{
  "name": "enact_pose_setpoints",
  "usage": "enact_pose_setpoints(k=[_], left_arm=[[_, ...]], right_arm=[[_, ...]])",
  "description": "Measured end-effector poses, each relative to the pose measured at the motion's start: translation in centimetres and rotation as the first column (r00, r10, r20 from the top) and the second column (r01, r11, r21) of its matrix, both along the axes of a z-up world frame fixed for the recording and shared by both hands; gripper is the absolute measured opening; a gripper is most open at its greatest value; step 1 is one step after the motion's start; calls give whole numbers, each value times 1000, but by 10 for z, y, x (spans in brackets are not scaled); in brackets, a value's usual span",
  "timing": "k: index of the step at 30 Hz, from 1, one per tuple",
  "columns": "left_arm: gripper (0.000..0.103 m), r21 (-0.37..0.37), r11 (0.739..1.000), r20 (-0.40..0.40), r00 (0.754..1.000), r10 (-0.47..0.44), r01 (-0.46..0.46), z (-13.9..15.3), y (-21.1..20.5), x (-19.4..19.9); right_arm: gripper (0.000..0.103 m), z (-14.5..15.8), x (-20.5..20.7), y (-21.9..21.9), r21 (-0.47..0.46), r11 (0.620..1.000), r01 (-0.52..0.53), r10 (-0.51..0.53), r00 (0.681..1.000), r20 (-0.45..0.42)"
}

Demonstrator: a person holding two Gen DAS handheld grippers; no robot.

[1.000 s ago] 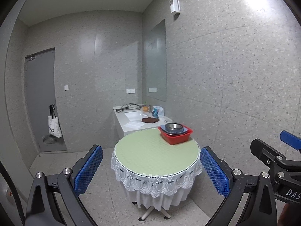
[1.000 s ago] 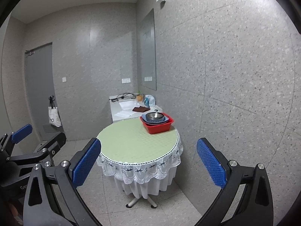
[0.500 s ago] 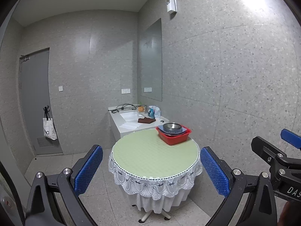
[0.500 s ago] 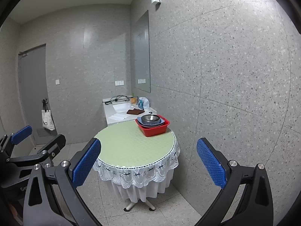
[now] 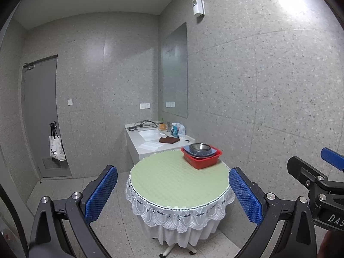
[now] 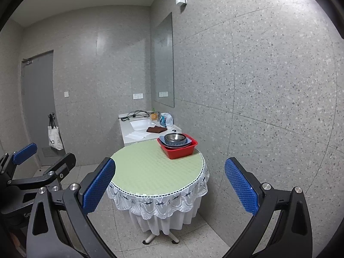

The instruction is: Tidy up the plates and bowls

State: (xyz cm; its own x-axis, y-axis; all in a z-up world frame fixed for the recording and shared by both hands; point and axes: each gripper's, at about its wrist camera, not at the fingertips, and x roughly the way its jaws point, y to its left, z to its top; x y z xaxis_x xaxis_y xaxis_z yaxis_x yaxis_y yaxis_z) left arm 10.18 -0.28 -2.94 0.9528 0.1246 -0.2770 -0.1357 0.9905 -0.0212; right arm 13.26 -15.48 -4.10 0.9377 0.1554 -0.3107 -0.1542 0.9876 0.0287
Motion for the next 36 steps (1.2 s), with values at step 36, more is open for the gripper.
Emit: enact_pose_setpoints(k=[36], left_arm=[[102, 8, 1000, 1, 1000, 26, -26, -13, -11, 10]], right_arm=[[103, -1, 11, 5, 5, 1000, -17, 17, 1000, -10]])
